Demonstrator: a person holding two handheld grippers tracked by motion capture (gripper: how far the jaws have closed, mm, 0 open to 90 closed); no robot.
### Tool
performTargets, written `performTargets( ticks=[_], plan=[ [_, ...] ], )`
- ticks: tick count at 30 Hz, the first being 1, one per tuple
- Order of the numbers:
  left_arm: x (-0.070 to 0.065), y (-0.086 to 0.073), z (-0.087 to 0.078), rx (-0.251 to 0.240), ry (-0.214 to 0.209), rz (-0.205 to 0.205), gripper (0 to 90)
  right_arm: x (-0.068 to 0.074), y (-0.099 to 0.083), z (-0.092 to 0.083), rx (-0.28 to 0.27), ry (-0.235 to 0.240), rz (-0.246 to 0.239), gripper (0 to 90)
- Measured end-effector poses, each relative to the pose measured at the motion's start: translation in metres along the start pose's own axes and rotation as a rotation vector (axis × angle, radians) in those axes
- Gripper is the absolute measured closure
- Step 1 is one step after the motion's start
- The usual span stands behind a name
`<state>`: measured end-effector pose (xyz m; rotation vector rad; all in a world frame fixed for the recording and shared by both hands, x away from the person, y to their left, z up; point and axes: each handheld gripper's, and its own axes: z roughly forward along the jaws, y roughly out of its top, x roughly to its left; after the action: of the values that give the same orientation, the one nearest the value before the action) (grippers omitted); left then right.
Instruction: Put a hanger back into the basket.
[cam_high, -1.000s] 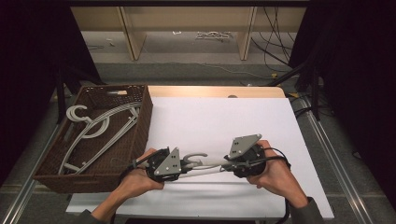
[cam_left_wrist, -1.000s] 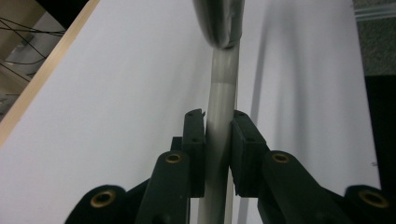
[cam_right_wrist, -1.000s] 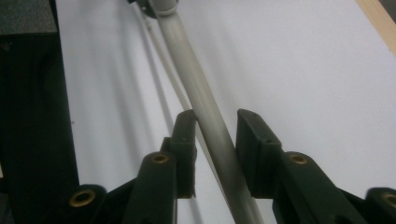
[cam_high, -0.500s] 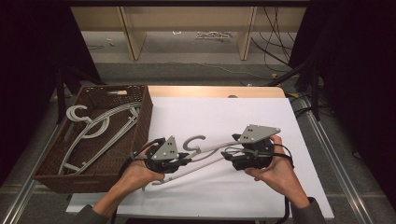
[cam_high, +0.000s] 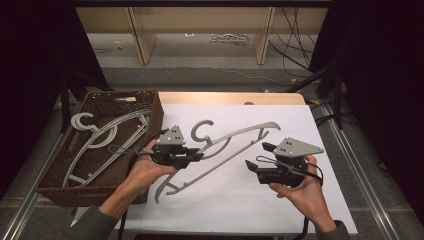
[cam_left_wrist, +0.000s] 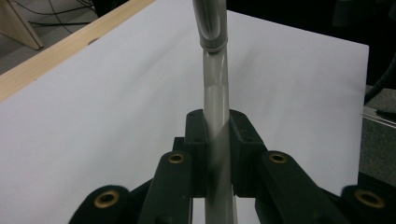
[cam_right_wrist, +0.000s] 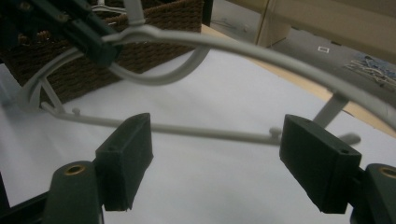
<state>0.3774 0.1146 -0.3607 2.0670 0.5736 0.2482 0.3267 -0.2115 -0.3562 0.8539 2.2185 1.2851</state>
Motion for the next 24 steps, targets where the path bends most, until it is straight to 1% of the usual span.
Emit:
performTargets(
  ticks=[1, 3, 4, 5, 6, 7, 8, 9, 10, 11, 12, 13, 14, 15, 16, 17, 19, 20, 21, 22, 23, 24],
  plan=[
    [0.002, 0.002, -0.002, -0.003, -0.009, -0.01, 79.6, 0.002, -0.002, 0.0, -0.008, -0.004, 0.002, 25.5],
    [0.003, 0.006, -0.007, -0.015, -0.008, -0.031, 79.6, 0.004, -0.006, 0.001, -0.011, -0.001, 0.004, 24.7],
    [0.003, 0.009, -0.009, -0.024, -0.006, -0.026, 79.6, 0.005, -0.009, 0.002, -0.009, 0.003, 0.007, 24.6],
    [0.003, 0.011, -0.012, -0.029, -0.008, -0.038, 79.6, 0.006, -0.012, 0.004, -0.01, 0.001, 0.012, 24.3],
    [0.003, 0.013, -0.014, -0.042, -0.027, -0.046, 79.6, 0.006, -0.015, 0.006, -0.009, 0.009, 0.015, 24.2],
    [0.002, 0.015, -0.018, -0.051, -0.034, -0.051, 79.6, 0.006, -0.017, 0.007, -0.006, 0.016, 0.017, 24.3],
    [0.001, 0.018, -0.022, -0.055, -0.039, -0.055, 79.6, 0.005, -0.02, 0.009, -0.008, 0.02, 0.019, 24.3],
    [0.0, 0.021, -0.028, -0.058, -0.035, -0.066, 79.6, 0.005, -0.024, 0.01, -0.004, 0.026, 0.024, 24.2],
    [0.001, 0.022, -0.03, -0.073, -0.044, -0.062, 79.6, 0.005, -0.027, 0.011, 0.001, 0.026, 0.025, 24.2],
    [0.001, 0.024, -0.033, -0.07, -0.044, -0.071, 79.6, 0.005, -0.029, 0.012, 0.004, 0.026, 0.029, 24.2],
    [0.001, 0.025, -0.037, -0.084, -0.055, -0.081, 79.6, 0.005, -0.031, 0.012, 0.008, 0.028, 0.032, 24.2],
    [0.001, 0.028, -0.042, -0.084, -0.041, -0.083, 79.6, 0.006, -0.033, 0.013, 0.005, 0.027, 0.032, 24.2],
    [0.001, 0.029, -0.046, -0.086, -0.038, -0.085, 79.6, 0.006, -0.035, 0.013, 0.007, 0.033, 0.034, 24.2],
    [0.001, 0.03, -0.051, -0.083, -0.035, -0.113, 79.6, 0.007, -0.037, 0.013, 0.002, 0.03, 0.038, 24.2],
    [0.003, 0.031, -0.053, -0.08, -0.031, -0.113, 79.6, 0.007, -0.038, 0.013, 0.003, 0.03, 0.046, 24.0],
    [0.004, 0.031, -0.055, -0.089, -0.036, -0.128, 79.6, 0.007, -0.039, 0.013, -0.003, 0.031, 0.046, 24.0],
    [0.008, 0.034, -0.061, -0.082, -0.026, -0.123, 79.6, 0.008, -0.042, 0.013, -0.012, 0.034, 0.053, 23.8],
    [0.009, 0.035, -0.064, -0.094, -0.014, -0.114, 79.6, 0.009, -0.043, 0.014, -0.017, 0.038, 0.058, 23.7],
    [0.01, 0.036, -0.067, -0.087, -0.009, -0.107, 79.6, 0.009, -0.043, 0.013, -0.022, 0.033, 0.058, 23.6],
    [0.011, 0.037, -0.069, -0.087, -0.007, -0.088, 79.6, 0.009, -0.044, 0.014, -0.032, 0.031, 0.061, 23.4],
    [0.012, 0.038, -0.072, -0.093, -0.003, -0.087, 79.6, 0.01, -0.045, 0.013, -0.031, 0.035, 0.068, 23.2],
    [0.013, 0.039, -0.075, -0.1, -0.005, -0.094, 79.6, 0.01, -0.045, 0.013, -0.034, 0.035, 0.071, 23.0]
  ],
)
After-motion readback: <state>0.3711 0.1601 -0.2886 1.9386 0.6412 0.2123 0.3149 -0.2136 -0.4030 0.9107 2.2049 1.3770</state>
